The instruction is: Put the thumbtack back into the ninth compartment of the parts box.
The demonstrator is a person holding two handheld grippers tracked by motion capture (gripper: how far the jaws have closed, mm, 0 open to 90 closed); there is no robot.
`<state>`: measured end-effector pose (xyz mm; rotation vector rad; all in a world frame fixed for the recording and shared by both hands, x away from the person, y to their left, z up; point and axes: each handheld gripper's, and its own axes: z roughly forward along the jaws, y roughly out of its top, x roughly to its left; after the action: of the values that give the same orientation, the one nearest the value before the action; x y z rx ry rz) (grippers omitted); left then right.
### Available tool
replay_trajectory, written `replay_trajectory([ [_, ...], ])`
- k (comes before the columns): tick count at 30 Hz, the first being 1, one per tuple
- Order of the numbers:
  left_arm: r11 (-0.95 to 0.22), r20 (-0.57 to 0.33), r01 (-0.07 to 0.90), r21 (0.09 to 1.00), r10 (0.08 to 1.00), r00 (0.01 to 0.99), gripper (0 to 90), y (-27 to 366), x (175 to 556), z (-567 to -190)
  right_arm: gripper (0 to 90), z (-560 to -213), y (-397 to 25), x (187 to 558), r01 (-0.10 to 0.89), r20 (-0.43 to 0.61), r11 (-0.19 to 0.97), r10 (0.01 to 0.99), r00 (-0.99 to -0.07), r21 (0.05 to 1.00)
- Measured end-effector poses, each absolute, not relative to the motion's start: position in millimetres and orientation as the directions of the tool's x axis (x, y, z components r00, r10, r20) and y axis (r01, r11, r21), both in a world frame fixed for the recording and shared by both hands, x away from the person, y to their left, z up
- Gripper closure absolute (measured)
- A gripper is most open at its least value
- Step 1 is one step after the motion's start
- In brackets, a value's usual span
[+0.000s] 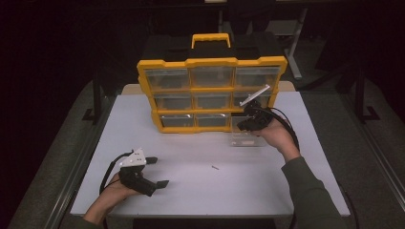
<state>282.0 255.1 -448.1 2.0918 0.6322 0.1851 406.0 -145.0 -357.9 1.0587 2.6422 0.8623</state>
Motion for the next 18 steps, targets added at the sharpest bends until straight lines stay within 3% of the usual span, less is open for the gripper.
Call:
replay_trajectory([
  [4,-0.453,-0.105,0.365,0.813,0.503,0.858,1.5,255,282,-448,80.8,-358,-146,406,0.58,0.054,0.581,0.678,-0.733,0.572],
  [9,-0.454,-0.104,0.365,0.813,0.504,0.858,1.5,254,282,-448,80.8,-354,-147,404,0.573,0.049,0.572,0.682,-0.73,0.587],
  [14,-0.455,-0.116,0.377,0.807,0.503,0.856,1.5,255,283,-449,88.3,-349,-148,401,0.566,0.054,0.56,0.681,-0.73,0.605],
  [18,-0.46,-0.116,0.376,0.804,0.5,0.858,1.5,254,283,-449,88.5,-345,-149,399,0.561,0.066,0.544,0.679,-0.731,0.624],
])
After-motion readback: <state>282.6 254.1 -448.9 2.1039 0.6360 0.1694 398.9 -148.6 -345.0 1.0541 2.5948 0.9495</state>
